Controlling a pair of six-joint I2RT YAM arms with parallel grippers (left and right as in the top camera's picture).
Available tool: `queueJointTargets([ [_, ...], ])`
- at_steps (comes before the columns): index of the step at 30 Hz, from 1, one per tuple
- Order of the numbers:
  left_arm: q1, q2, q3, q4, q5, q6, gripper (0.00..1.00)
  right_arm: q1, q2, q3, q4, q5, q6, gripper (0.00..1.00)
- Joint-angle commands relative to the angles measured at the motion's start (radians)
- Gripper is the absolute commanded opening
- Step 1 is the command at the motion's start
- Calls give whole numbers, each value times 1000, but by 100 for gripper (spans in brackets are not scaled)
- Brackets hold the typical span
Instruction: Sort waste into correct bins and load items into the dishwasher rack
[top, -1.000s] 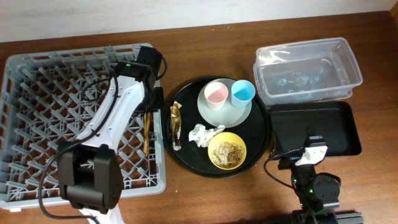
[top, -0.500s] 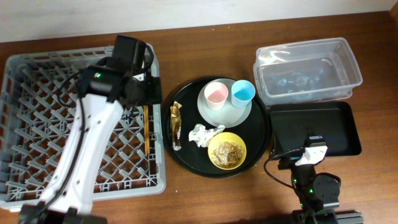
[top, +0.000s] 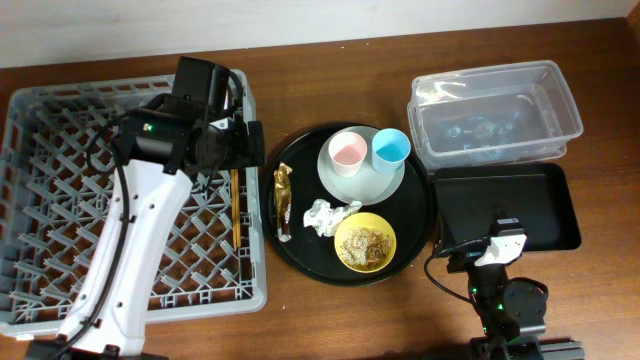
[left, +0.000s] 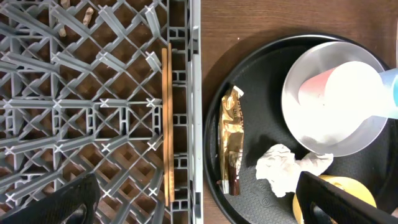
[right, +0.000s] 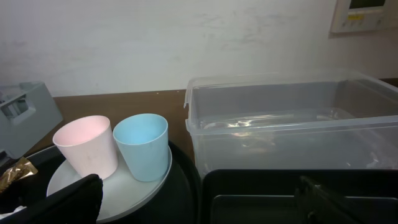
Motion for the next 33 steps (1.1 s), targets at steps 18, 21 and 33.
queueJointTargets([
  [18,2,-2,9,-2,7,5,100,5,21,180,-173,-224,100,99],
  [21,2,-2,9,-2,7,5,99,5,201,460,-343,-221,99,99],
  [33,2,-2,9,-2,7,5,99,43,1122,1272,-1091,-453,88,90],
])
